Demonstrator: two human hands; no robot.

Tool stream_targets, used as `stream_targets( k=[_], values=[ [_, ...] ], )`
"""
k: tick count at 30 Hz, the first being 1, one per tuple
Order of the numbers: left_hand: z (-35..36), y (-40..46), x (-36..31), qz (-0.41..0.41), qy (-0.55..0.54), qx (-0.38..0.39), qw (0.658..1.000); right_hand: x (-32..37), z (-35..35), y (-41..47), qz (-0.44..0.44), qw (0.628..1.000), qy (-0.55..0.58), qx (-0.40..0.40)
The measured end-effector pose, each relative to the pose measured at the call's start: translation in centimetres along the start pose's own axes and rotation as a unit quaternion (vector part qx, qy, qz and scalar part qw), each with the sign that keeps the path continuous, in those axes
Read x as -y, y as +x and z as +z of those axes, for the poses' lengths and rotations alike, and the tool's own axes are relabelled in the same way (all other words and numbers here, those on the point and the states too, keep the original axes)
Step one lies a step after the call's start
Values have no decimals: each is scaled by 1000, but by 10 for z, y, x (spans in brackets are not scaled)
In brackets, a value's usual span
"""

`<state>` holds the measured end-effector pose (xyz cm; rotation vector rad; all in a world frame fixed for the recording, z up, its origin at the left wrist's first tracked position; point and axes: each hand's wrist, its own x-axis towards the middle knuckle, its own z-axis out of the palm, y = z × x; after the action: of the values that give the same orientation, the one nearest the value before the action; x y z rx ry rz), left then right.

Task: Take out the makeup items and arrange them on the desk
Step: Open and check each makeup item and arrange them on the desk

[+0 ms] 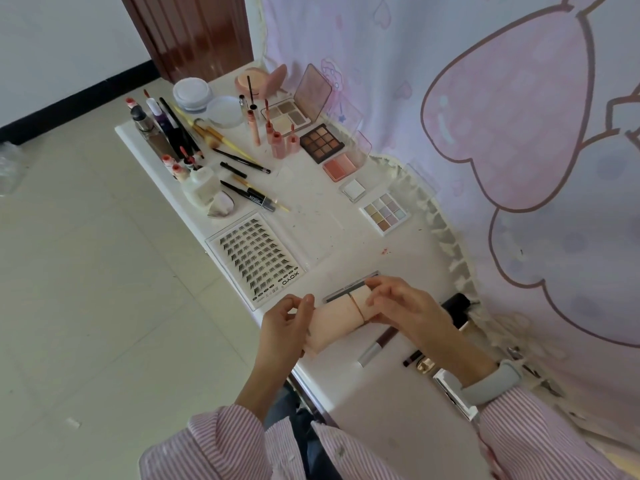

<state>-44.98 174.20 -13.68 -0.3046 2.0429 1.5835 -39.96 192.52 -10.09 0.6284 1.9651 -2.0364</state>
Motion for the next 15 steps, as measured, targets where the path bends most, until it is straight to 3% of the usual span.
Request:
stream_targets(
  k=[3,8,12,15],
  values=[
    [0,0,1,-4,5,3,1000,-2,3,3,21,998,56,-33],
    [1,-2,4,-12,11,14,1000,-3,0,3,26,991,-135,-6],
    [-2,-1,7,-49,-10,49,998,0,-10,2,-3,988,-150,33],
    [-8,-1,10,-78,-49,87,992,1,-22,3,-31,985,-165,-28]
  ],
)
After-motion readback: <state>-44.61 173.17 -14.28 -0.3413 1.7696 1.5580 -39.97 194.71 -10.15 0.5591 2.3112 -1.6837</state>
